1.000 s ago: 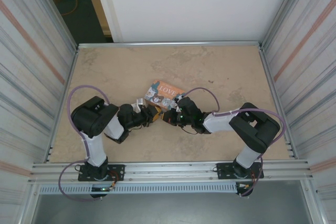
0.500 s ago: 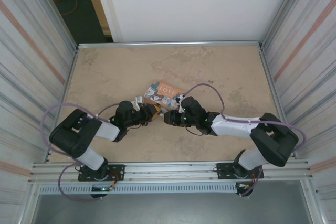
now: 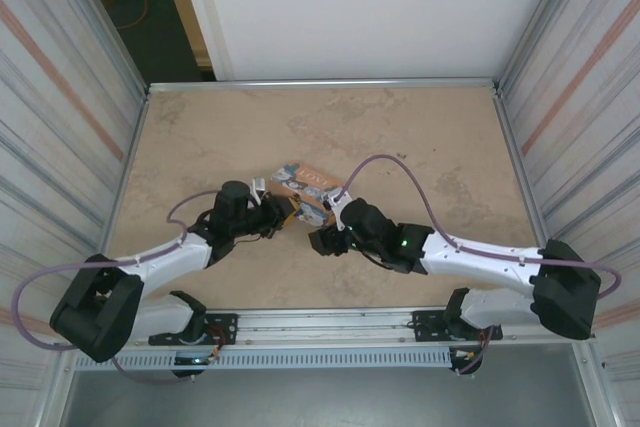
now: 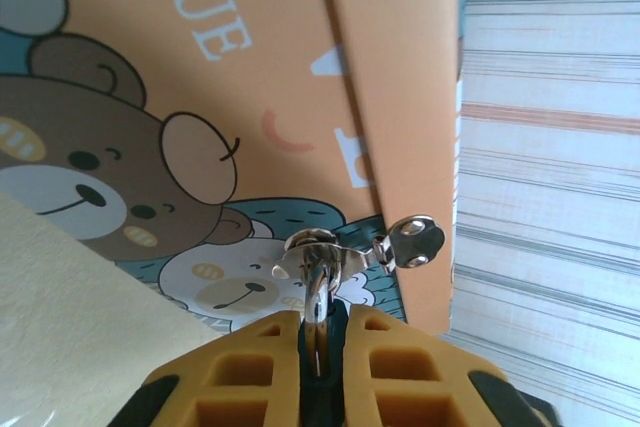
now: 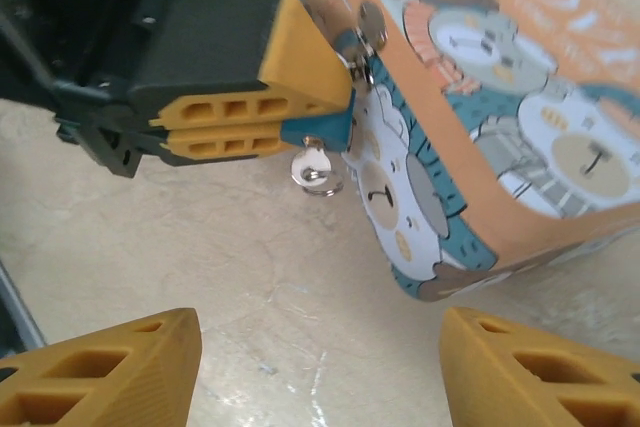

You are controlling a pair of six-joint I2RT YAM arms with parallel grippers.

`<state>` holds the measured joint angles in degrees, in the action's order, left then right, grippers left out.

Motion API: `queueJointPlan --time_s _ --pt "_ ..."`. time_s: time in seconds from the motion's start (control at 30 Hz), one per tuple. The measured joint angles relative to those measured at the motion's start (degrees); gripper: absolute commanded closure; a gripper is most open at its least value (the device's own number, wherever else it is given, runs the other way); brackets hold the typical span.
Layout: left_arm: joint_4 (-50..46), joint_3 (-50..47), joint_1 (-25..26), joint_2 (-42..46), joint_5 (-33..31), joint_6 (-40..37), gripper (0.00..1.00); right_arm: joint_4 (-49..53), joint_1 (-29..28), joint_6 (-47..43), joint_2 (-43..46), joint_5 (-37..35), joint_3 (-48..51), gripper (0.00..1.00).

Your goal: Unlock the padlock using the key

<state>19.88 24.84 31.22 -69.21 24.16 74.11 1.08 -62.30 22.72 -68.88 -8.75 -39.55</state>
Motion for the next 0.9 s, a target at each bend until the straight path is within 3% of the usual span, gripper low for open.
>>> queueJointPlan --time_s 0.2,0.43,0.67,0.9 --pt "-7.48 2.14 0.04 1.46 0.00 -0.68 1.00 -1.51 -3.39 -11.28 5.66 -7.96 1.33 0.36" --pt "-15.34 4.61 0.04 4.26 -0.26 -0.85 1.00 -4.17 -4.07 -26.71 9.27 -9.66 3.63 0.36" --pt "-24.52 9.53 0.59 4.39 -0.24 -0.15 1.00 -4.90 -8.31 -43.25 8.09 -11.89 4.07 0.34" --pt "-27.89 10.91 1.57 4.13 -0.24 2.75 1.00 -4.55 -9.75 -51.58 3.41 -15.37 2.71 0.39"
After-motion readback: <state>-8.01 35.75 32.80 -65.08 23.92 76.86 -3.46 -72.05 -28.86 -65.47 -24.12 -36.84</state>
